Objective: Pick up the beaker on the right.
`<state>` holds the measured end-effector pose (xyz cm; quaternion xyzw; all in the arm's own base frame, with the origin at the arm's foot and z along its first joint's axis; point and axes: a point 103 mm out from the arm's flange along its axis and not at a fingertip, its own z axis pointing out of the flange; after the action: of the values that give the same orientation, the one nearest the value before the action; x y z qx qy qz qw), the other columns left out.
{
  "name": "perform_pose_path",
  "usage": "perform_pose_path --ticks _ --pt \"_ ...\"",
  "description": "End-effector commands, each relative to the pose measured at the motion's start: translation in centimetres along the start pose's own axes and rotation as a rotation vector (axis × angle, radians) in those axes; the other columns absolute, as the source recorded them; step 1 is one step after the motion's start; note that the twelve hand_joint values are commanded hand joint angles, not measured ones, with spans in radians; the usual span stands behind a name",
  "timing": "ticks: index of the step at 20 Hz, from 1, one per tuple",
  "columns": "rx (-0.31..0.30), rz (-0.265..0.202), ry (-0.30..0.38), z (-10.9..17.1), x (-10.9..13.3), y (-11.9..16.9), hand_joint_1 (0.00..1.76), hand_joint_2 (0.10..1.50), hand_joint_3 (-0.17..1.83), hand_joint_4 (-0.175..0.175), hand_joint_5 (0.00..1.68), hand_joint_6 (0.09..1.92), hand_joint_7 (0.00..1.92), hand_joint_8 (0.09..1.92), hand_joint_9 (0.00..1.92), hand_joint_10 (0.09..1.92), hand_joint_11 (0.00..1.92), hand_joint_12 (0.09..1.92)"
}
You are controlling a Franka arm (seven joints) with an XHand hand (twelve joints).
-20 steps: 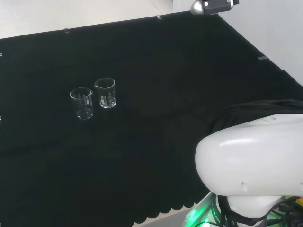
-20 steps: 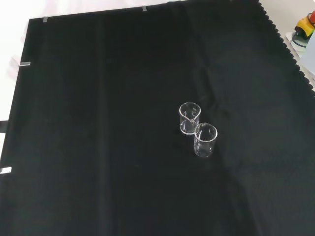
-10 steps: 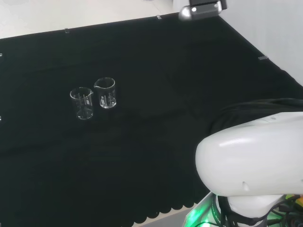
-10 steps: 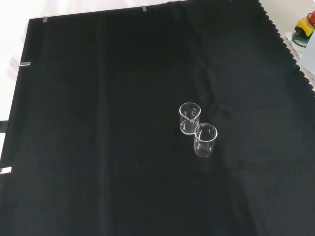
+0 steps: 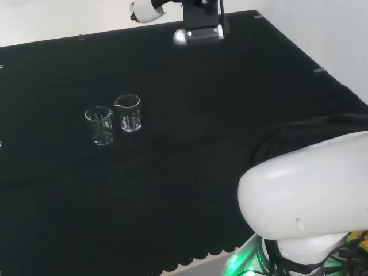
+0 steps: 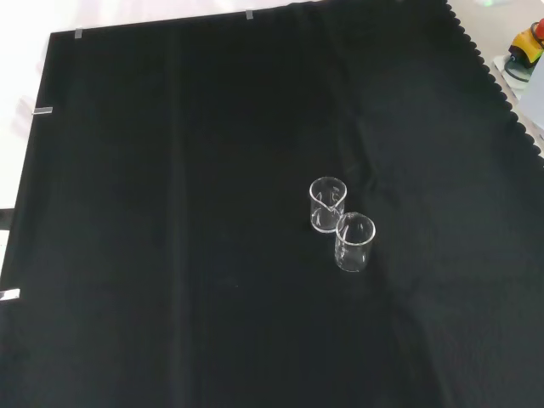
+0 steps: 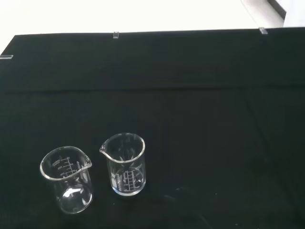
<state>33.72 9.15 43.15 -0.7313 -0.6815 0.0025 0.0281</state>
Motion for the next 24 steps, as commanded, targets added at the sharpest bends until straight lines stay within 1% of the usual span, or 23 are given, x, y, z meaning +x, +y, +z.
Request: perform_pose_path --ticks 1,3,6,9,12,15,19,20,21,22,23,24 --pt "0.005 -0.037 0.038 2.7 -3.1 4.1 0.31 0.83 0.84 -0.041 0.17 0.09 0.06 0.51 0.09 0.65 0.00 0.95" --pt "0.016 -0.037 0.042 3.5 -4.5 5.3 0.33 0.82 0.84 -0.041 0.17 0.09 0.06 0.51 0.09 0.65 0.00 0.95" --pt "0.034 -0.042 0.051 4.6 -5.8 6.9 0.34 0.80 0.85 -0.041 0.16 0.09 0.06 0.51 0.09 0.65 0.00 0.95" --pt "0.048 -0.055 0.063 5.8 -6.2 8.0 0.36 0.78 0.85 -0.039 0.16 0.09 0.06 0.52 0.10 0.66 0.00 0.95" --pt "0.066 -0.051 0.069 7.3 -7.9 9.0 0.43 0.70 0.87 -0.037 0.16 0.09 0.07 0.54 0.12 0.67 0.00 0.95" --pt "0.082 -0.060 0.093 9.1 -8.6 10.1 0.50 0.64 0.89 -0.035 0.17 0.09 0.10 0.57 0.14 0.69 0.00 0.97" --pt "0.088 -0.073 0.143 10.9 -8.9 11.1 0.53 0.59 0.91 -0.031 0.18 0.09 0.11 0.59 0.16 0.70 0.00 0.99" --pt "0.079 -0.091 0.191 11.6 -7.2 11.5 0.54 0.58 0.91 -0.030 0.18 0.09 0.11 0.59 0.17 0.70 0.00 1.02" --pt "0.084 -0.101 0.227 11.9 -6.3 11.7 0.55 0.56 0.92 -0.029 0.18 0.09 0.12 0.60 0.18 0.70 0.00 1.05" --pt "0.094 -0.106 0.255 12.1 -5.9 11.8 0.56 0.55 0.93 -0.029 0.18 0.09 0.13 0.60 0.20 0.70 0.00 1.09" --pt "0.092 -0.114 0.278 12.1 -5.7 11.8 0.56 0.54 0.93 -0.028 0.18 0.09 0.13 0.61 0.21 0.70 0.00 1.13" --pt "0.098 -0.122 0.291 12.2 -5.6 11.9 0.57 0.52 0.94 -0.028 0.19 0.09 0.14 0.62 0.22 0.71 0.00 1.16"
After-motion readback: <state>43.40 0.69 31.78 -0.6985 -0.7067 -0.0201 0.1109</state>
